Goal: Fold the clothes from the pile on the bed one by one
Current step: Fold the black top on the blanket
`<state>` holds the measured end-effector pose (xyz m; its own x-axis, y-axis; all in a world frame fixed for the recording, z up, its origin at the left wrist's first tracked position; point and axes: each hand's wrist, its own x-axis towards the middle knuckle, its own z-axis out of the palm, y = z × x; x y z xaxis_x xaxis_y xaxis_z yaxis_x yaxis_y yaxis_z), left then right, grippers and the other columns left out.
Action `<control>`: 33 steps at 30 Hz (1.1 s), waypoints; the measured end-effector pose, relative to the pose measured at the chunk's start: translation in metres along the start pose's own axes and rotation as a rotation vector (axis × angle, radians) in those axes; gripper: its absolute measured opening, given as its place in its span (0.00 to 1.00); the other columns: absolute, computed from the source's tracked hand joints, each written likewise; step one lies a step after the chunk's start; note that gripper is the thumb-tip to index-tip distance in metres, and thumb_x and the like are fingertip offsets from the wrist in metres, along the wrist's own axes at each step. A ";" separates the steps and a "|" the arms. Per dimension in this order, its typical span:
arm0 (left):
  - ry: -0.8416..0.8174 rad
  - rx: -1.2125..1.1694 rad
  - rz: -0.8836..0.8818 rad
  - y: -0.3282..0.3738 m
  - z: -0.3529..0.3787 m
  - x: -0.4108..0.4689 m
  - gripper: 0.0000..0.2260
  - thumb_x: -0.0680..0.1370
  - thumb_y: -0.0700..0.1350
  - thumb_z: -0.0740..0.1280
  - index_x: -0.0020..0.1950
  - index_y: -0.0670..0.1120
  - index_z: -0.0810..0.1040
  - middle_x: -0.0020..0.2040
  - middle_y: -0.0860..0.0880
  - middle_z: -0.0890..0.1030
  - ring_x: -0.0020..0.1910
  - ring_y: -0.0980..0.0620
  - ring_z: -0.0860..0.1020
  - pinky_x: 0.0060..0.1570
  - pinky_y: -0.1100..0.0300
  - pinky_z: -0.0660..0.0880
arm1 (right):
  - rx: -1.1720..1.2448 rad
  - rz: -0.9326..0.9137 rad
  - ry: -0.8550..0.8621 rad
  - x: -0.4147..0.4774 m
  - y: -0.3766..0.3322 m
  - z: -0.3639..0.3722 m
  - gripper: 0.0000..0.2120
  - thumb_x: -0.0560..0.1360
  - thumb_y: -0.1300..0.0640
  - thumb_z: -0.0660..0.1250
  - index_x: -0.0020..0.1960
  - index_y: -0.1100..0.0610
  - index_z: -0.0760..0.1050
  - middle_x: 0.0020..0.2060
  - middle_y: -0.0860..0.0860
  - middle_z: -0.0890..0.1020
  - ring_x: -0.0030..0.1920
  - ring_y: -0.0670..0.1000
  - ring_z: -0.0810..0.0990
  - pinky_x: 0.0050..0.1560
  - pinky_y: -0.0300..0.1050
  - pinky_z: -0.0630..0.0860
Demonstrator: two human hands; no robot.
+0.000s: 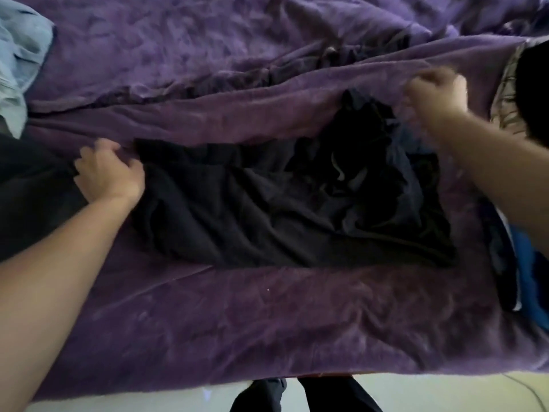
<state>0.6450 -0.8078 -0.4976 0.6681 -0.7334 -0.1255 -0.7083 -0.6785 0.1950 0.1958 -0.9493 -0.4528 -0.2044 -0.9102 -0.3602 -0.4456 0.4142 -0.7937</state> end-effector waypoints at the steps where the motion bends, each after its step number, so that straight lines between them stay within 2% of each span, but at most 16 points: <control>1: -0.012 0.027 0.081 0.006 0.009 -0.010 0.14 0.75 0.44 0.66 0.60 0.45 0.74 0.61 0.36 0.72 0.61 0.34 0.69 0.60 0.42 0.67 | -0.176 -0.170 0.017 -0.008 0.014 0.002 0.15 0.70 0.50 0.71 0.55 0.54 0.78 0.41 0.46 0.82 0.40 0.43 0.80 0.41 0.39 0.75; 2: -0.039 0.048 0.179 0.012 0.018 -0.023 0.14 0.74 0.43 0.67 0.59 0.45 0.76 0.59 0.37 0.72 0.59 0.34 0.70 0.58 0.42 0.68 | -0.371 -0.315 -0.041 -0.020 0.033 0.004 0.25 0.67 0.47 0.76 0.61 0.53 0.76 0.52 0.49 0.81 0.51 0.47 0.78 0.51 0.41 0.74; 4: -0.151 0.106 0.364 0.024 0.038 -0.047 0.15 0.72 0.42 0.69 0.59 0.45 0.78 0.58 0.38 0.73 0.57 0.35 0.71 0.55 0.43 0.69 | -0.839 -0.518 -0.286 -0.045 0.068 0.011 0.40 0.62 0.41 0.78 0.70 0.49 0.69 0.71 0.55 0.68 0.70 0.56 0.65 0.64 0.54 0.67; 6: -0.285 0.194 0.482 0.036 0.057 -0.061 0.18 0.72 0.43 0.70 0.62 0.45 0.78 0.61 0.40 0.73 0.59 0.37 0.70 0.56 0.44 0.69 | -1.200 -0.558 -0.418 -0.050 0.094 0.015 0.40 0.64 0.41 0.75 0.72 0.47 0.66 0.77 0.56 0.55 0.77 0.59 0.51 0.68 0.60 0.61; 7: -0.338 0.241 0.516 0.042 0.066 -0.065 0.20 0.73 0.44 0.70 0.65 0.46 0.76 0.64 0.41 0.72 0.62 0.38 0.69 0.58 0.44 0.69 | -1.220 -0.565 -0.385 -0.043 0.099 0.016 0.33 0.67 0.44 0.74 0.69 0.48 0.71 0.77 0.57 0.57 0.77 0.60 0.51 0.67 0.60 0.62; 9: -0.382 0.298 0.561 0.052 0.078 -0.066 0.25 0.75 0.47 0.68 0.71 0.48 0.69 0.70 0.42 0.68 0.67 0.40 0.66 0.62 0.44 0.66 | -1.071 -0.588 -0.239 -0.021 0.092 0.018 0.16 0.70 0.54 0.71 0.58 0.53 0.80 0.70 0.57 0.70 0.71 0.61 0.65 0.61 0.59 0.67; 10: -0.375 0.304 0.571 0.056 0.081 -0.063 0.27 0.75 0.48 0.68 0.74 0.49 0.66 0.72 0.42 0.66 0.69 0.41 0.64 0.63 0.44 0.65 | -0.982 -0.565 -0.181 -0.010 0.082 0.018 0.12 0.72 0.56 0.69 0.54 0.53 0.81 0.64 0.56 0.76 0.65 0.61 0.71 0.58 0.58 0.70; 13: -0.353 0.336 0.564 0.065 0.085 -0.044 0.29 0.77 0.50 0.66 0.76 0.50 0.61 0.72 0.43 0.66 0.71 0.41 0.62 0.64 0.43 0.63 | -0.706 -0.422 -0.026 0.021 0.045 0.014 0.11 0.72 0.54 0.64 0.53 0.50 0.79 0.52 0.54 0.82 0.53 0.60 0.79 0.52 0.54 0.74; 16: -0.366 0.484 0.526 0.070 0.082 -0.025 0.20 0.77 0.51 0.65 0.68 0.50 0.71 0.62 0.45 0.75 0.62 0.41 0.68 0.59 0.45 0.66 | -0.547 -0.324 0.146 0.044 0.024 0.005 0.13 0.73 0.50 0.60 0.55 0.50 0.75 0.51 0.53 0.83 0.53 0.60 0.79 0.52 0.52 0.73; 19: -0.324 0.520 0.465 0.066 0.078 -0.012 0.12 0.77 0.49 0.65 0.58 0.47 0.78 0.55 0.43 0.77 0.57 0.41 0.70 0.56 0.46 0.67 | -0.541 -0.164 0.098 0.063 0.027 0.000 0.14 0.75 0.48 0.61 0.59 0.51 0.75 0.56 0.52 0.81 0.59 0.58 0.77 0.57 0.51 0.72; 22: -0.209 0.303 0.363 0.060 0.072 -0.002 0.11 0.76 0.46 0.67 0.55 0.42 0.77 0.53 0.38 0.77 0.55 0.36 0.73 0.54 0.43 0.68 | -0.443 0.035 -0.072 0.060 0.038 0.006 0.33 0.71 0.33 0.65 0.69 0.51 0.68 0.63 0.53 0.77 0.63 0.56 0.75 0.65 0.50 0.70; 24: -0.117 0.080 0.308 0.057 0.064 0.004 0.09 0.74 0.45 0.68 0.49 0.41 0.76 0.47 0.35 0.80 0.49 0.33 0.77 0.50 0.43 0.72 | -0.434 0.058 -0.147 0.050 0.046 0.015 0.42 0.64 0.28 0.68 0.71 0.49 0.66 0.64 0.51 0.76 0.63 0.54 0.75 0.65 0.51 0.72; 26: -0.026 -0.021 0.308 0.054 0.055 0.011 0.08 0.74 0.46 0.69 0.47 0.43 0.74 0.42 0.34 0.80 0.44 0.31 0.77 0.44 0.44 0.73 | -0.525 -0.031 -0.129 0.045 0.056 0.019 0.32 0.66 0.34 0.71 0.64 0.51 0.72 0.57 0.52 0.80 0.58 0.55 0.78 0.58 0.51 0.76; 29: 0.064 0.096 0.369 0.043 0.043 0.024 0.09 0.74 0.47 0.68 0.48 0.46 0.71 0.41 0.34 0.80 0.43 0.31 0.77 0.44 0.43 0.72 | -0.515 -0.140 0.126 0.046 0.063 0.015 0.15 0.72 0.45 0.67 0.53 0.54 0.77 0.48 0.55 0.82 0.52 0.59 0.80 0.50 0.49 0.75; 31: 0.088 0.175 0.272 0.029 0.037 0.036 0.11 0.73 0.44 0.69 0.53 0.46 0.70 0.49 0.33 0.79 0.51 0.31 0.75 0.52 0.39 0.69 | -0.454 -0.015 0.192 0.053 0.062 0.009 0.13 0.73 0.48 0.67 0.55 0.53 0.78 0.51 0.52 0.82 0.54 0.56 0.80 0.53 0.46 0.74; 33: 0.093 0.200 0.122 0.025 0.033 0.039 0.17 0.72 0.41 0.68 0.59 0.45 0.70 0.58 0.33 0.74 0.59 0.32 0.70 0.58 0.37 0.66 | -0.368 0.144 0.135 0.063 0.056 0.008 0.20 0.71 0.43 0.69 0.59 0.51 0.76 0.55 0.50 0.82 0.56 0.53 0.80 0.59 0.45 0.75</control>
<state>0.6459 -0.8549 -0.5297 0.5863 -0.8098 -0.0205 -0.8099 -0.5865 0.0053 0.1647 -0.9838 -0.5240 -0.3886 -0.8448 -0.3678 -0.6807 0.5323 -0.5033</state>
